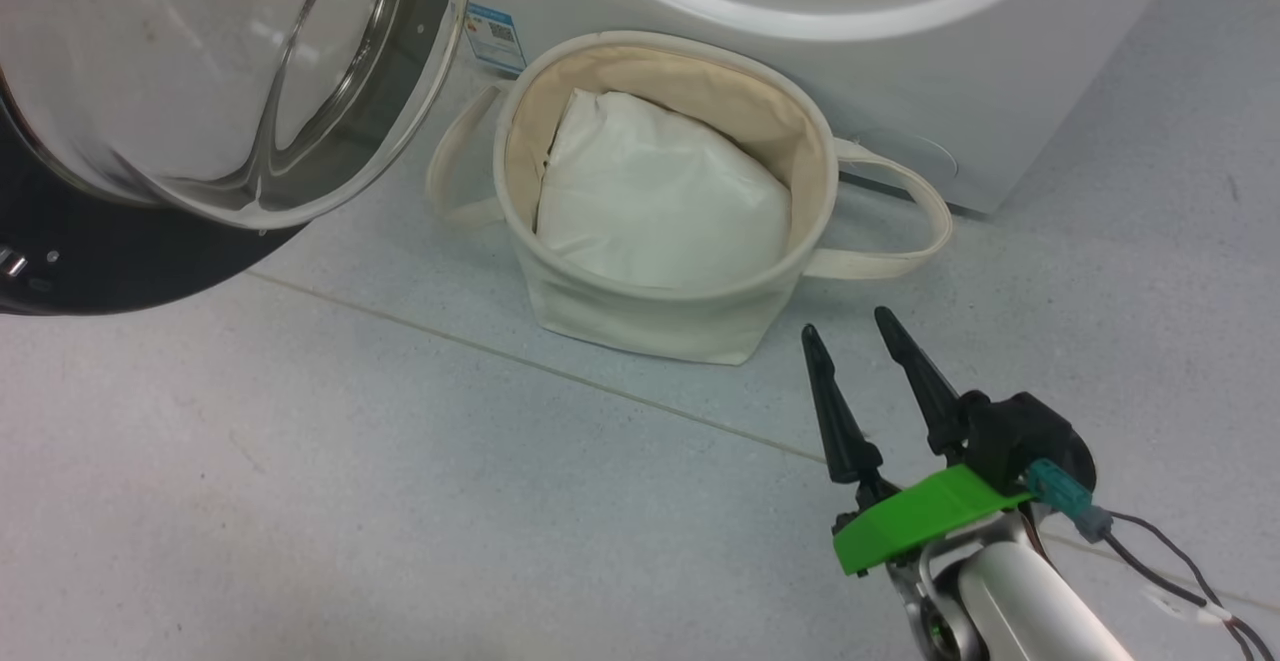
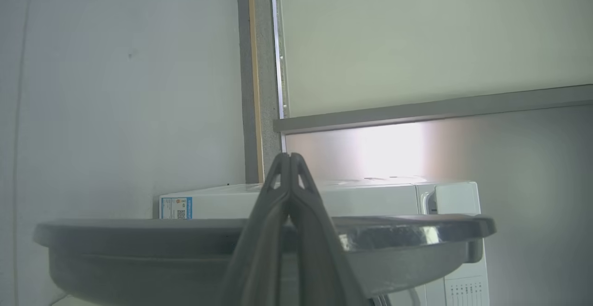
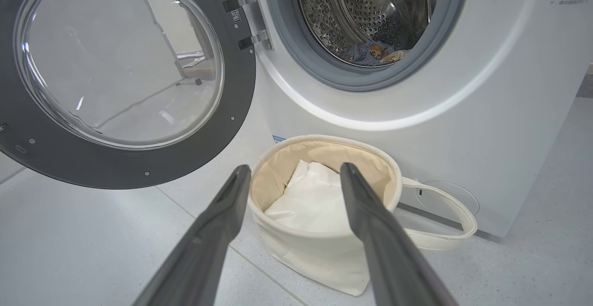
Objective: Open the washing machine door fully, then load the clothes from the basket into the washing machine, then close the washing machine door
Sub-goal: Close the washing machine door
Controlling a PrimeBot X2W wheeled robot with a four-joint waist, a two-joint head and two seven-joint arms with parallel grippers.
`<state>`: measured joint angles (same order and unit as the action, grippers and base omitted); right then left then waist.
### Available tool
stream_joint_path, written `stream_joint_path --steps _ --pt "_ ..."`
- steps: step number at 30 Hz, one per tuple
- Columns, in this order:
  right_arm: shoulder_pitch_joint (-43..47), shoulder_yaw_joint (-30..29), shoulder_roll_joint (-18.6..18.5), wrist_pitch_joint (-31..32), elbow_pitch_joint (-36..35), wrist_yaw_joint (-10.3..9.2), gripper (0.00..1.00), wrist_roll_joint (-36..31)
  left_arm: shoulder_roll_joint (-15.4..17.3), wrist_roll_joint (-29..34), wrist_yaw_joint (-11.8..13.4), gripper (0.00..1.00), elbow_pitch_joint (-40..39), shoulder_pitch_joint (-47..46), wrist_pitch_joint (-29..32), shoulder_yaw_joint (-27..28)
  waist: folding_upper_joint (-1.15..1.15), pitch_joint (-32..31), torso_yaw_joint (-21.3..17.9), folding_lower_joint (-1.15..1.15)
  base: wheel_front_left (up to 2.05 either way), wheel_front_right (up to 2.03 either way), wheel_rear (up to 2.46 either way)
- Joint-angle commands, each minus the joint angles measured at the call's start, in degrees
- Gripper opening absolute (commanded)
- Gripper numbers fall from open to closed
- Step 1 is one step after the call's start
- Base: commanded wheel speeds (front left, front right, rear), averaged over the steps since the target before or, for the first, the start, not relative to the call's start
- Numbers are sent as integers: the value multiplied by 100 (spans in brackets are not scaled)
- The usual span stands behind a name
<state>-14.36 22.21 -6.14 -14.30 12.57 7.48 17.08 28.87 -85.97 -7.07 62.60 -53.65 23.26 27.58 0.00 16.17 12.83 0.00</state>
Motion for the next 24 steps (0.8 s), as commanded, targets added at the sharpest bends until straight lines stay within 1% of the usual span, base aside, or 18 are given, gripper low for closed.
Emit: stream_joint_path --steps 1,10,17,20,24 --pt "69 131 47 -70 -151 1 100 -11 317 -44 -40 0 -285 -15 103 20 0 -14 -8 0 0 0 0" --pt "123 136 74 -70 -122 1 100 22 148 -50 -41 0 -545 113 500 -144 0 -169 -44 0 0 0 0" --pt "167 151 118 -70 -102 1 100 43 25 -51 -41 0 -649 226 1160 -381 0 -242 -11 0 0 0 0" --pt "187 147 151 -70 -80 1 100 79 -39 37 -41 0 -1026 397 1316 -541 0 -326 -15 0 0 0 0" --pt "260 117 221 -70 -29 1 100 141 -232 -26 -41 0 -1578 754 1752 -704 0 -498 -9 0 0 0 0"
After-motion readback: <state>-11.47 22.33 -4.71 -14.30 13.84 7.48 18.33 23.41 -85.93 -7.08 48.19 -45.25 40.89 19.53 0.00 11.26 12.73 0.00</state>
